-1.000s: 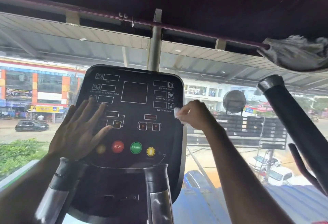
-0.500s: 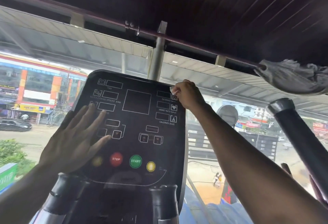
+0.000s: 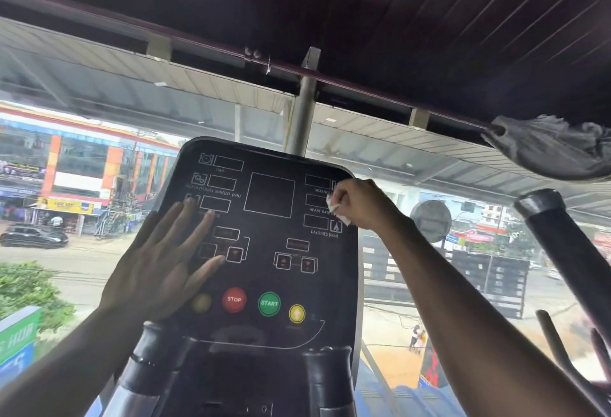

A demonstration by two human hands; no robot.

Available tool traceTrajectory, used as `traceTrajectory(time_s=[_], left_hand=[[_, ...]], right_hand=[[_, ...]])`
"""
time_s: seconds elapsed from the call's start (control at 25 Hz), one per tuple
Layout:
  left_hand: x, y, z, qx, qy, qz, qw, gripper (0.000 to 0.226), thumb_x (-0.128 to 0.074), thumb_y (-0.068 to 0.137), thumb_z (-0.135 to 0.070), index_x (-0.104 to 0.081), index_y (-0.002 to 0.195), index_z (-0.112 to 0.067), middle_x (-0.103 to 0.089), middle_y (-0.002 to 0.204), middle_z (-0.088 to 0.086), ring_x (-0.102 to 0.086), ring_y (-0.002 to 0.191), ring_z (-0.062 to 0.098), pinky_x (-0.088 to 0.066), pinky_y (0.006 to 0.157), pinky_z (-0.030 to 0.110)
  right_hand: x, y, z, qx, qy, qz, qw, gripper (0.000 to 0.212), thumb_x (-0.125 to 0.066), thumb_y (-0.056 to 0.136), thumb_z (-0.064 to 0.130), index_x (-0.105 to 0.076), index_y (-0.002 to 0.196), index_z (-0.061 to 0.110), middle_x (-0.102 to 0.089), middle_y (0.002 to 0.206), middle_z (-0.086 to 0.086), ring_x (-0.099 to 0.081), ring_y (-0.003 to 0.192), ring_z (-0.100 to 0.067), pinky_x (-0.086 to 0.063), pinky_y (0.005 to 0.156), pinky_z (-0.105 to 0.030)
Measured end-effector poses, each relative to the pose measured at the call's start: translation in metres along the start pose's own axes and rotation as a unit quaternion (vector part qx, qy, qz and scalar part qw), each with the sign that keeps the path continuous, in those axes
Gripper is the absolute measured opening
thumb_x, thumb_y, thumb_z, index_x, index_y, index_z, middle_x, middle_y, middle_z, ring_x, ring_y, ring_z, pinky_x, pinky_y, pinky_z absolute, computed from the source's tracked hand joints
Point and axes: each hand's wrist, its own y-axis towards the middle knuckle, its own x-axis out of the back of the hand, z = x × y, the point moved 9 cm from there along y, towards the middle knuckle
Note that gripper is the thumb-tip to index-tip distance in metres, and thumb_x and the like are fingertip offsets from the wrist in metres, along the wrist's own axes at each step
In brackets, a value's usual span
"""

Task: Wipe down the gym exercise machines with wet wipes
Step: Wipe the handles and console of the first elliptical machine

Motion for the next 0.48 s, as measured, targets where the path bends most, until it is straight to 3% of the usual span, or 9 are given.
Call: traceTrajectory(time_s=[0.08,0.16,0.24,0.36,0.48], left_hand=[[0.000,0.001,0.000,-0.002,0.001,0.001,1.000,0.085,-0.019,0.099,-0.077,-0.034,0.163,-0.023,-0.022,0.172,0.010,-0.025,0.158,0.029,-0.025,0.126,0.054],[0.001,0.002,-0.001,-0.001,0.002,0.006,1.000,0.085,-0.019,0.099,-0.077,-0.034,0.163,-0.023,-0.023,0.172,0.011,-0.026,0.157,0.029,-0.026,0.125,0.054],[0.000,0.002,0.000,0.001,0.006,0.006,1.000,0.085,-0.020,0.099,-0.076,-0.034,0.163,-0.023,-0.023,0.171,0.011,-0.026,0.157,0.029,-0.025,0.125,0.054],[-0.004,0.001,0.002,0.005,0.003,0.012,1.000,0.084,-0.020,0.099,-0.077,-0.029,0.165,-0.027,-0.020,0.173,0.009,-0.021,0.159,0.027,-0.023,0.127,0.052],[-0.006,0.002,0.004,0.009,0.000,0.020,1.000,0.083,-0.020,0.098,-0.078,-0.026,0.165,-0.029,-0.017,0.174,0.007,-0.018,0.160,0.025,-0.021,0.128,0.052]], right_hand=[[0.020,0.024,-0.003,0.002,-0.031,-0.107,0.994,0.001,-0.072,0.090,0.010,-0.072,0.091,0.011,-0.066,0.078,0.010,-0.062,0.074,-0.010,-0.037,0.063,-0.019],[0.019,0.043,0.002,0.019,-0.042,-0.139,0.989,0.009,-0.070,0.093,0.010,-0.077,0.098,0.010,-0.071,0.095,-0.004,-0.065,0.085,-0.018,-0.037,0.072,-0.020],[0.001,0.045,0.024,0.059,-0.038,-0.125,0.990,0.013,-0.068,0.094,0.009,-0.079,0.100,0.012,-0.067,0.097,-0.008,-0.066,0.088,-0.024,-0.040,0.074,-0.024],[-0.034,0.001,0.055,0.153,-0.031,-0.079,0.985,0.016,-0.070,0.092,0.006,-0.079,0.103,0.013,-0.065,0.096,-0.006,-0.063,0.080,-0.019,-0.044,0.071,-0.026],[-0.032,-0.030,0.027,0.138,0.002,-0.058,0.989,0.015,-0.072,0.092,0.009,-0.079,0.106,0.011,-0.064,0.091,-0.001,-0.059,0.074,-0.013,-0.042,0.065,-0.022]])
